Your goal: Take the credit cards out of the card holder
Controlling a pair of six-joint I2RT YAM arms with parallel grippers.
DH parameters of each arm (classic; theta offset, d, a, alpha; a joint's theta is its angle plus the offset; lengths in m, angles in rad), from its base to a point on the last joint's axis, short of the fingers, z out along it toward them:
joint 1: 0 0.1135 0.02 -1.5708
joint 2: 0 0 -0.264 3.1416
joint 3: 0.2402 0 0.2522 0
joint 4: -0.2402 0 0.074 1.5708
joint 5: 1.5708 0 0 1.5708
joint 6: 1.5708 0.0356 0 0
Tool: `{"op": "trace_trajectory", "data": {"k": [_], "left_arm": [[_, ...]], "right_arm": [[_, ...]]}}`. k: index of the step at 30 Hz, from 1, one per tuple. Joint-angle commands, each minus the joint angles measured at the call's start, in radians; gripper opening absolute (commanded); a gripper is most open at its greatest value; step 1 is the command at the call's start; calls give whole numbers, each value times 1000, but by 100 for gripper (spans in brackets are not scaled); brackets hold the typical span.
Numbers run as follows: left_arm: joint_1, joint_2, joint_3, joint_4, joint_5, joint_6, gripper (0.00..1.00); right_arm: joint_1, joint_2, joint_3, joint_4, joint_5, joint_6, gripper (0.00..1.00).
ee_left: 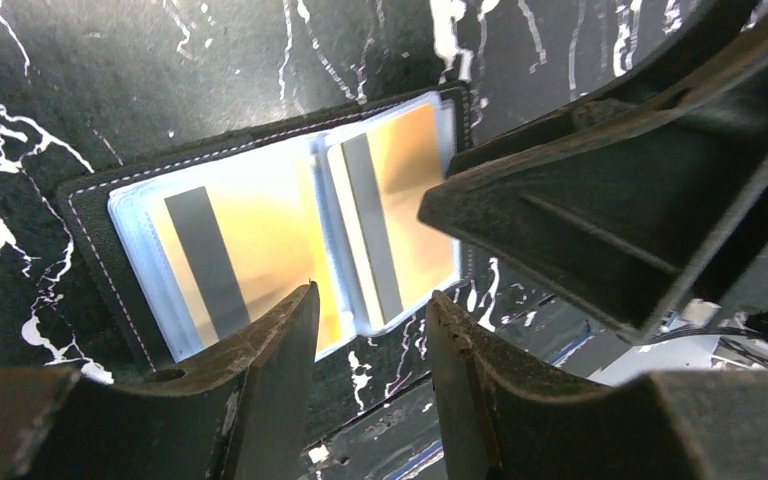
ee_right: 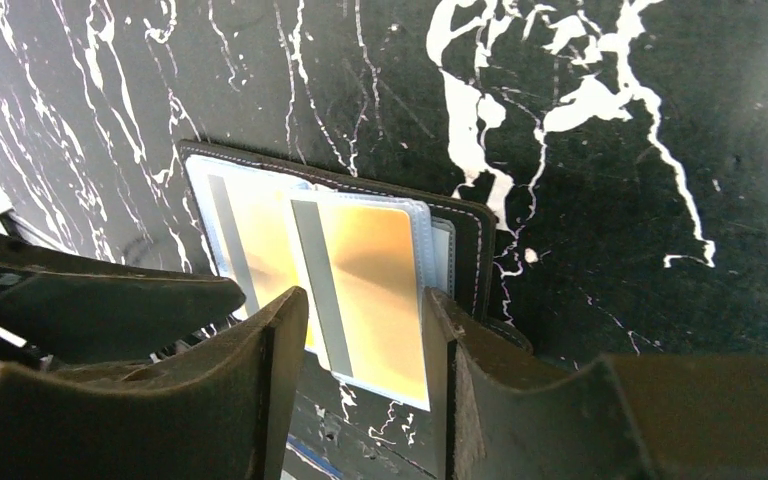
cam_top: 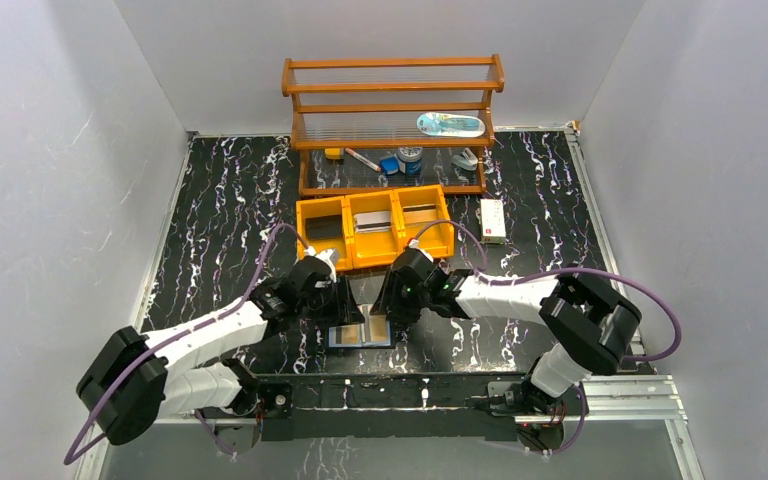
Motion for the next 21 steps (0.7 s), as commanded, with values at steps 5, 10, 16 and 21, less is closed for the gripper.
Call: {"op": "trace_trajectory", "data": {"k": [5, 10, 16, 21], "left_arm": [[-2, 41, -69, 125, 44, -62, 40], [-2, 80, -90, 200, 62, -101, 38], [-2, 98, -130, 272, 64, -157, 31], [-2, 95, -149, 312, 61, -183, 25]], "right_arm": [[3, -7, -61, 38, 25, 42, 51], [3, -10, -73, 42, 27, 51, 51], [3, -18, -76, 35, 34, 52, 51], [3, -21, -77, 33, 36, 54, 51]]}}
